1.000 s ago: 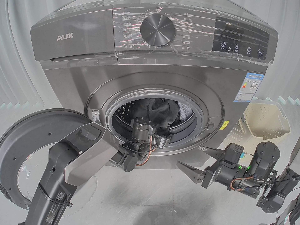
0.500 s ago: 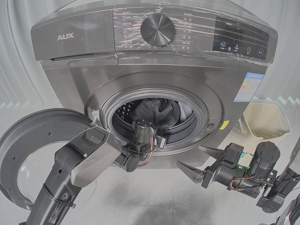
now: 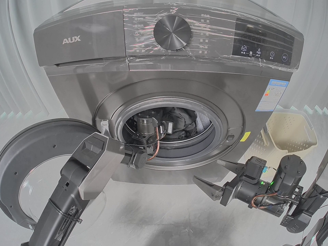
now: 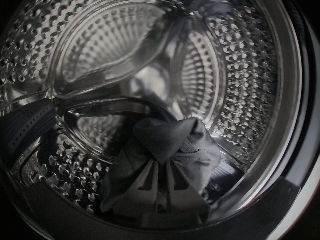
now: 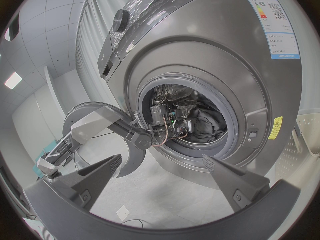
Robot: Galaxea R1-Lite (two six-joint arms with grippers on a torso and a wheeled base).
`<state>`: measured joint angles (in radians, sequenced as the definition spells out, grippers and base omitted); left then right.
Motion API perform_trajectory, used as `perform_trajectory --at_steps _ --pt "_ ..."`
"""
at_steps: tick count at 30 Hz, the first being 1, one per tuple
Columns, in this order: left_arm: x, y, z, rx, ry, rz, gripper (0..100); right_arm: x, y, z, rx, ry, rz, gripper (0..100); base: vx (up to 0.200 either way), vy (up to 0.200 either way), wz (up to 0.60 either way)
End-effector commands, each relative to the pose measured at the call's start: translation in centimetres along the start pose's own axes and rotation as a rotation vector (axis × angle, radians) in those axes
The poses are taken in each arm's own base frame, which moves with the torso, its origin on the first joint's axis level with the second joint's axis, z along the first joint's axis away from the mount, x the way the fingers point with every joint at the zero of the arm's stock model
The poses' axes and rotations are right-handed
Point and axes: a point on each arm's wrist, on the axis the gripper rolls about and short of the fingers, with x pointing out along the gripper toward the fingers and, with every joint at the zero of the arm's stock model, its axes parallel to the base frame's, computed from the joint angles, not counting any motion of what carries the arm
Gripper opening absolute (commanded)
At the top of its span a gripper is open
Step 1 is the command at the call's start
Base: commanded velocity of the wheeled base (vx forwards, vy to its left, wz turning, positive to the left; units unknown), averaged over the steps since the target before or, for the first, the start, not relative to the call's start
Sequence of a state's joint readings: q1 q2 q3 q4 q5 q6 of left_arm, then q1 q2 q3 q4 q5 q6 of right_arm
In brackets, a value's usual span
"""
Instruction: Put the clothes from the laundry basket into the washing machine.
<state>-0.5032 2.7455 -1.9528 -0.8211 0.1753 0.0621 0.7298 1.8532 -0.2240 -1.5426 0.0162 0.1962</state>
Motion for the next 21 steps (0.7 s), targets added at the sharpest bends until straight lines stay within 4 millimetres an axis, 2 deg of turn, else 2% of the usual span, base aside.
perform_trajectory --at_steps 1,7,8,14,17,19,21 --pt "0.7 1.6 -1.2 -0.012 -0.009 0.035 0 0.0 0.0 -0.1 0.000 0.004 -0.001 100 0.000 0.000 0.00" --pt "0.8 2.3 -1.4 -0.015 -0.010 0.051 0 0.0 0.0 -0.2 0.000 0.007 -0.002 100 0.000 0.000 0.00" --pt "0.8 2.4 -1.2 -0.016 -0.013 0.053 100 0.0 0.0 -0.2 0.000 0.007 -0.002 100 0.000 0.000 0.00" --pt "0.8 1.9 -0.7 -0.046 -0.020 0.045 100 0.1 0.0 -0.2 0.000 0.008 -0.002 100 0.000 0.000 0.00" --pt "0.4 1.1 1.4 -0.053 -0.045 0.029 100 0.1 0.0 -0.2 0.000 0.008 -0.002 100 0.000 0.000 0.00" --pt "0.1 0.6 1.8 -0.050 -0.038 0.021 100 0.0 0.0 -0.2 0.000 0.008 -0.002 100 0.000 0.000 0.00" --pt "-1.3 -0.8 3.1 -0.048 -0.021 -0.010 100 0.0 -0.1 -0.2 0.000 0.006 -0.003 100 0.000 0.000 0.00"
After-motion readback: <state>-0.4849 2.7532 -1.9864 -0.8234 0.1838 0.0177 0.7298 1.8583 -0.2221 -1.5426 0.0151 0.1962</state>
